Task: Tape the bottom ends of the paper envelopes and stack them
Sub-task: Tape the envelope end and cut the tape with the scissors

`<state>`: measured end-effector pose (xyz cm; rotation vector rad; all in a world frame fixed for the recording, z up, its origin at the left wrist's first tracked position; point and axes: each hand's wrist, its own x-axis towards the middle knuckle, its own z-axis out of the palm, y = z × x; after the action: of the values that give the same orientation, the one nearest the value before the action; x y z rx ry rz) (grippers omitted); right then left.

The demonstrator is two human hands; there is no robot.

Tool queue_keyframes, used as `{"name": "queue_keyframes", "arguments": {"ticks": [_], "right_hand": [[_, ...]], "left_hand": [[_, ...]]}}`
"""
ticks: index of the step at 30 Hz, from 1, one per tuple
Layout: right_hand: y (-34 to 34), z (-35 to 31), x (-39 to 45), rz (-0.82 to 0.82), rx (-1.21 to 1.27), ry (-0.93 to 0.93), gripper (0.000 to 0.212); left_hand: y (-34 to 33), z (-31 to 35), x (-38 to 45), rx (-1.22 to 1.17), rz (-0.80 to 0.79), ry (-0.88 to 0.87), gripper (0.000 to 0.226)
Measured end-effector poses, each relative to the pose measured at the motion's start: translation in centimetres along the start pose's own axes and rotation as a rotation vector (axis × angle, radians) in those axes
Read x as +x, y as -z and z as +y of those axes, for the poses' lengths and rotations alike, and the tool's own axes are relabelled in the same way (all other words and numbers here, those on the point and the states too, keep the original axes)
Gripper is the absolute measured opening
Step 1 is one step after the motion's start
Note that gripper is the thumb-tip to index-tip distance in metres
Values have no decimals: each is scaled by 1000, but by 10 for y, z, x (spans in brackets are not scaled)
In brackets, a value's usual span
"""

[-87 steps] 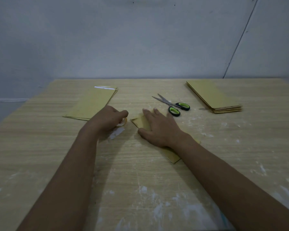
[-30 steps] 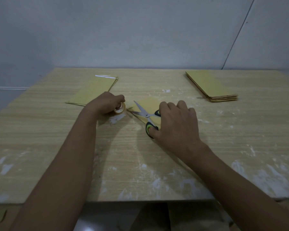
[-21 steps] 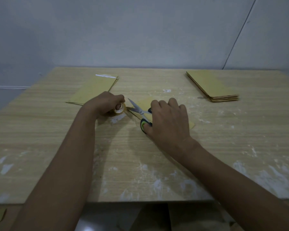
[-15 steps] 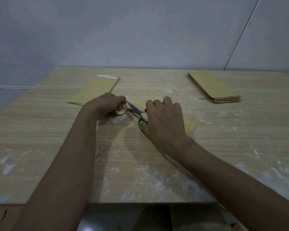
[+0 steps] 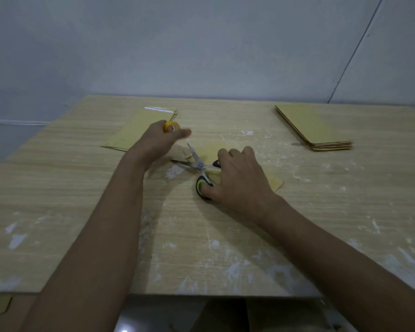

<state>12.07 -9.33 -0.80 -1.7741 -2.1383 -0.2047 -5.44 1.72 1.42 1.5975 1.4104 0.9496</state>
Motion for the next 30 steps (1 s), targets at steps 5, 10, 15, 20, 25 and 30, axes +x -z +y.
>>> {"name": "queue_keyframes", "arguments": {"ticks": [5, 10, 15, 20, 25, 30], "right_hand": [[3, 0, -6, 11, 71, -17, 50], [10, 12, -3, 16, 150, -53, 52], [16, 46, 16, 86, 288, -294, 45], [3, 85, 47, 159, 331, -454, 38], [-12, 100, 78, 166, 366, -506, 33], [-31, 110, 100, 128, 236, -527, 21]], "left_hand": [[-4, -11, -1, 335, -21, 31, 50], [-10, -10, 2, 138, 54, 11, 27], [-13, -11, 15, 61, 106, -124, 22], [-39, -8, 30, 261, -36, -275, 26], [-62, 9, 61, 388, -44, -309, 14], [-79, 21, 80, 511, -15, -288, 14]]}}
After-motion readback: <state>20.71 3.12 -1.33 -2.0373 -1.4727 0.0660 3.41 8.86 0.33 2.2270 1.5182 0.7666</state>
